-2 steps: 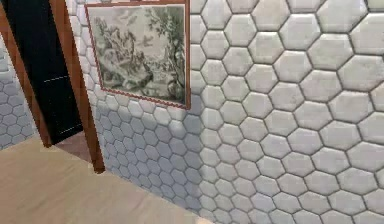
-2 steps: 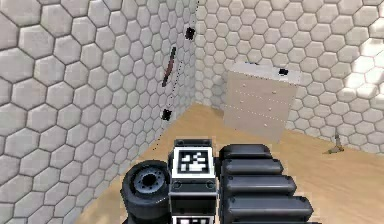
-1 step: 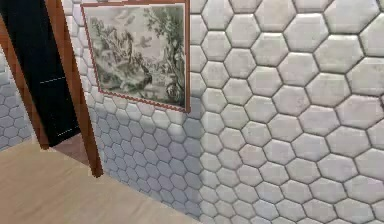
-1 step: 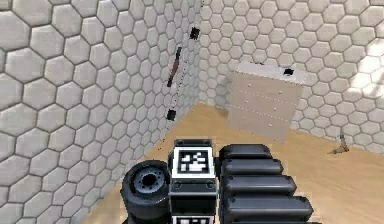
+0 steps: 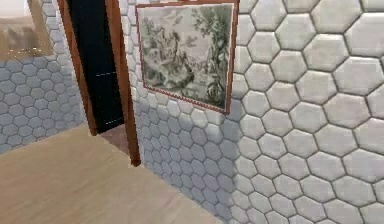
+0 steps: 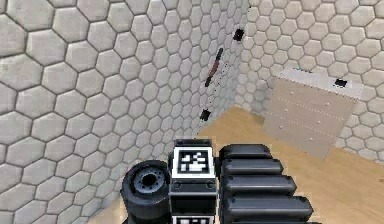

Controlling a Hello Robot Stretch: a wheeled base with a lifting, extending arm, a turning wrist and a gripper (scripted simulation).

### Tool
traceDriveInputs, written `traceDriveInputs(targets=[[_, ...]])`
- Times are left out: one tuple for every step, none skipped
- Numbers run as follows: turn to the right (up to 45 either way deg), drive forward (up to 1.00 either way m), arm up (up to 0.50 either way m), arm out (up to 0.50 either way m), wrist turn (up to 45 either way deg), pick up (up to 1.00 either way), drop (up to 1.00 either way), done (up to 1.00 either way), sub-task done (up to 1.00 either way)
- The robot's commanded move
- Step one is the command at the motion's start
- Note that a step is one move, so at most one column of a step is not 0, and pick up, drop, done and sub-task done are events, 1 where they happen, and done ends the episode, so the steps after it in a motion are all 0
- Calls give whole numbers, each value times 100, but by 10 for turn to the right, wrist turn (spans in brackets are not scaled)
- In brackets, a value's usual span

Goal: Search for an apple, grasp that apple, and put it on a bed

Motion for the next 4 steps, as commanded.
traceDriveInputs(targets=[[-30, 0, 0, 0, 0, 0, 0, 0, 0], [450, 0, 0, 0, 0, 0, 0, 0, 0], [450, 0, 0, 0, 0, 0, 0, 0, 0], [420, 0, 0, 0, 0, 0, 0, 0, 0]])
